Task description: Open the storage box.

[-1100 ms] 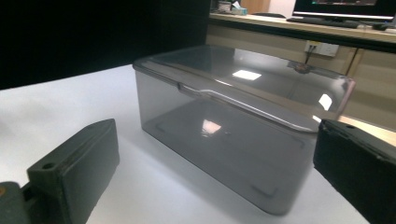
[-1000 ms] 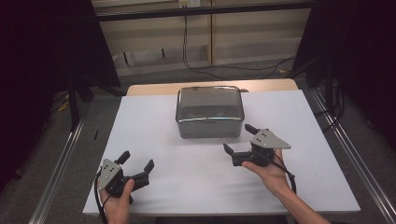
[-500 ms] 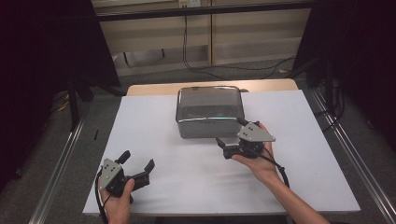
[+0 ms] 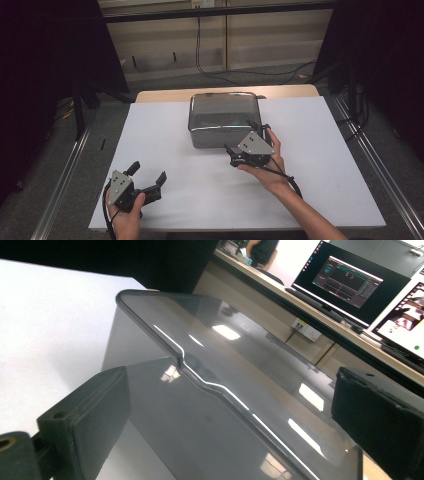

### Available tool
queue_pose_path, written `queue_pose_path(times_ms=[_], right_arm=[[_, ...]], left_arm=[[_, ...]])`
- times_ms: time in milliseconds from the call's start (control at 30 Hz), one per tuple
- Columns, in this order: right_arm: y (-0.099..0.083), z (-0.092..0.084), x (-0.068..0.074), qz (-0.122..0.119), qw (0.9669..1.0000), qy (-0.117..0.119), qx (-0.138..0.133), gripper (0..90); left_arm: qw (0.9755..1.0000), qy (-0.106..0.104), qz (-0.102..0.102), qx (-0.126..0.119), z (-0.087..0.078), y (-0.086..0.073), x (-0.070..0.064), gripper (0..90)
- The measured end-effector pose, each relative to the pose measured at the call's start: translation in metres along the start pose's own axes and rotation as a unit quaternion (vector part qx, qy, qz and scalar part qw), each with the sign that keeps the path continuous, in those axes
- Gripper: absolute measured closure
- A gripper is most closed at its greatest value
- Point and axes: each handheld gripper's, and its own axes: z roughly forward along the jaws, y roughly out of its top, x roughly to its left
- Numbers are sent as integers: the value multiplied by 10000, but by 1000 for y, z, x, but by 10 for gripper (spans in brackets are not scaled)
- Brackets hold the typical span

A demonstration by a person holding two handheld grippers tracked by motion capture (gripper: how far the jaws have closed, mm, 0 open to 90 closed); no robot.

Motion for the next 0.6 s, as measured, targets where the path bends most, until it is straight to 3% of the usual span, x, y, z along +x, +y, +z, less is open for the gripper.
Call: queue_pose_path(times_ms=[100, 233, 267, 333, 433, 500, 567, 600], right_arm=[[3, 3, -1, -159, 9999, -39, -3, 33], [6, 8, 1, -674, 9976, -170, 1, 48], [7, 10, 2, -917, 9956, -212, 17, 57], [8, 12, 3, -1199, 9924, -264, 46, 70], [10, 16, 6, -1675, 9852, -345, 87, 89], [11, 17, 7, -1960, 9796, -432, 89, 101], [12, 18, 9, -2302, 9718, -485, 128, 128], [12, 18, 10, -2379, 9700, -483, 162, 127]], left_arm=[[10000, 39, 23, 47, -1, 0, 1, 36], [9999, 73, -11, 90, 0, -1, 4, 36], [9999, 97, -18, 86, 0, -1, 5, 36], [9999, 106, -23, 94, -1, -1, 6, 36], [9999, 121, -49, 64, -2, 0, 8, 36], [9999, 140, -69, 52, -2, 0, 9, 36], [9998, 172, -98, 55, -2, 0, 11, 36], [9998, 174, -97, 68, -2, 0, 11, 36]])
